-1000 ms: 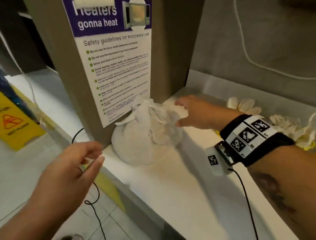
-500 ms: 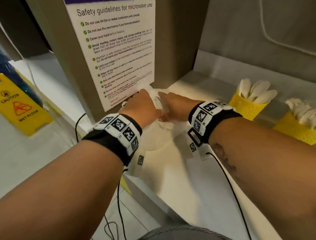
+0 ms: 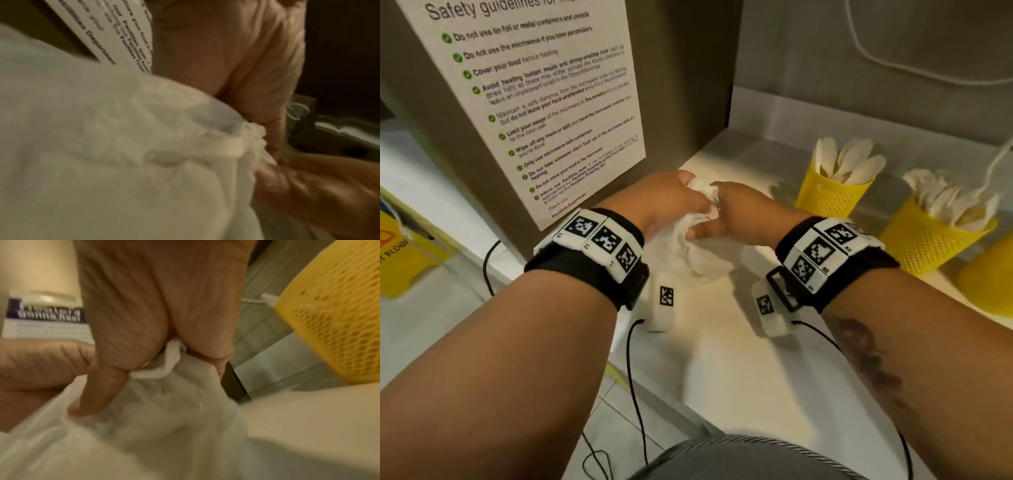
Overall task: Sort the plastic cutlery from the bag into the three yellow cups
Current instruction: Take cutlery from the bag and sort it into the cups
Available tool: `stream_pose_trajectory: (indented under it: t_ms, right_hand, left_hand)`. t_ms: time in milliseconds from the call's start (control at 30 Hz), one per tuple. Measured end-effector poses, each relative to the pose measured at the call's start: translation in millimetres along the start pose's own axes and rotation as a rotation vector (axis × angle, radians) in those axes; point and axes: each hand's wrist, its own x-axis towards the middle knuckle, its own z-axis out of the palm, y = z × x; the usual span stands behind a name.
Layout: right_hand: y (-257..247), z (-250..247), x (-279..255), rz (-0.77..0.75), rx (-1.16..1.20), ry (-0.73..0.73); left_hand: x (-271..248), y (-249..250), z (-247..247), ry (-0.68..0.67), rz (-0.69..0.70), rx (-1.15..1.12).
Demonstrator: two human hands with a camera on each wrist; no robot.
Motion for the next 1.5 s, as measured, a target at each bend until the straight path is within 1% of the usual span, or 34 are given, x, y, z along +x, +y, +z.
stream_pose_trajectory:
  t_ms: [100,167,233,267,333,400,467,500,567,633,733,833,900,933,1000,1033,1067,1100,1133,1167,1200,1267,1300,1367,1500]
  right_hand:
    - [1.1,-17.1,-34.2,0.151,0.02,-0.031]
    - [2.8,-34.0,-62.2,0.243,0.047,-0.018]
    - [5.0,-53.4,-96.1,0.314,0.182,0.007]
    - [5.3,-62.7,-113.6,0.331,0.213,0.012]
    - [5.9,-79.7,-149.5,0.356,0.178,0.014]
    - [6.8,-90.7,-181.0,0.381,0.193,0.019]
    - [9.1,-98.5,-210.9,0.421,0.186,0.009]
    - [9.1,-100.9,-224.6,0.462,0.156,0.006]
    - [10.2,-103.6,-245.7,0.564,0.065,0.015]
    - [15.7,-101.7,-260.8,0.671,-0.006,0.032]
    - [29.3,-94.5,-274.7,0.794,-0.088,0.056]
    - [42.9,-90.1,-281.1,0.928,-0.123,0.071]
    - [49.6,-91.0,-282.3,0.972,-0.215,0.092]
    - [52.6,-92.1,-281.8,0.972,-0.272,0.109]
    - [56.7,-93.3,-281.4,0.941,-0.333,0.172]
    - [57.8,-93.3,-281.4,0.907,-0.318,0.219]
    - [57.4,-93.2,-280.5,0.847,-0.277,0.278]
    - [55.5,-93.0,-278.5,0.766,-0.212,0.342]
    - [53.5,-92.7,-274.3,0.684,-0.152,0.388]
    - [50.4,-92.5,-268.4,0.611,-0.12,0.401]
    - [48.6,-90.9,-260.3,0.557,-0.124,0.386]
    - [47.2,-85.2,-242.7,0.448,-0.127,0.382]
    - [46.9,-81.8,-235.2,0.398,-0.079,0.407]
    - [48.9,-76.1,-225.4,0.326,0.057,0.451]
    - [59.3,-74.1,-228.0,0.26,0.266,0.463]
  left_hand:
    - [-7.3,22.7,17.2,-0.206,0.067,-0.128]
    - [-12.6,40.3,32.5,-0.334,0.114,-0.178]
    - [-17.3,56.7,50.3,-0.471,0.164,-0.212]
    - [-20.5,64.3,60.5,-0.545,0.192,-0.225]
    - [-28.7,79.8,81.9,-0.707,0.251,-0.254]
    - [-38.4,92.8,103.6,-0.874,0.317,-0.273]
    - [-46.2,102.7,122.5,-1.022,0.354,-0.289]
    - [-49.9,107.5,130.5,-1.079,0.364,-0.292]
    - [-52.4,114.1,142.4,-1.135,0.402,-0.297]
    - [-51.3,117.5,153.2,-1.127,0.44,-0.302]
    - [-50.3,121.4,168.0,-1.041,0.487,-0.302]
    - [-47.4,125.2,178.5,-0.878,0.55,-0.222]
    - [-44.6,127.5,179.6,-0.774,0.551,-0.178]
    - [-42.5,127.9,178.9,-0.706,0.549,-0.169]
    - [-33.2,125.5,173.5,-0.528,0.553,-0.117]
    - [-28.1,122.8,169.7,-0.451,0.551,-0.081]
    - [-23.2,119.6,165.0,-0.404,0.537,-0.052]
    - [-19.5,116.6,160.1,-0.384,0.523,-0.039]
    - [-17.5,113.9,155.4,-0.385,0.512,-0.034]
    - [-17.1,111.8,151.7,-0.398,0.505,-0.036]
    - [-19.3,111.0,149.7,-0.423,0.506,-0.056]
    - [-28.6,112.8,149.9,-0.508,0.51,-0.16]
    - [-32.6,113.9,151.7,-0.553,0.492,-0.205]
    - [-35.2,113.5,156.0,-0.573,0.487,-0.185]
    - [-29.9,108.8,148.3,-0.539,0.488,-0.112]
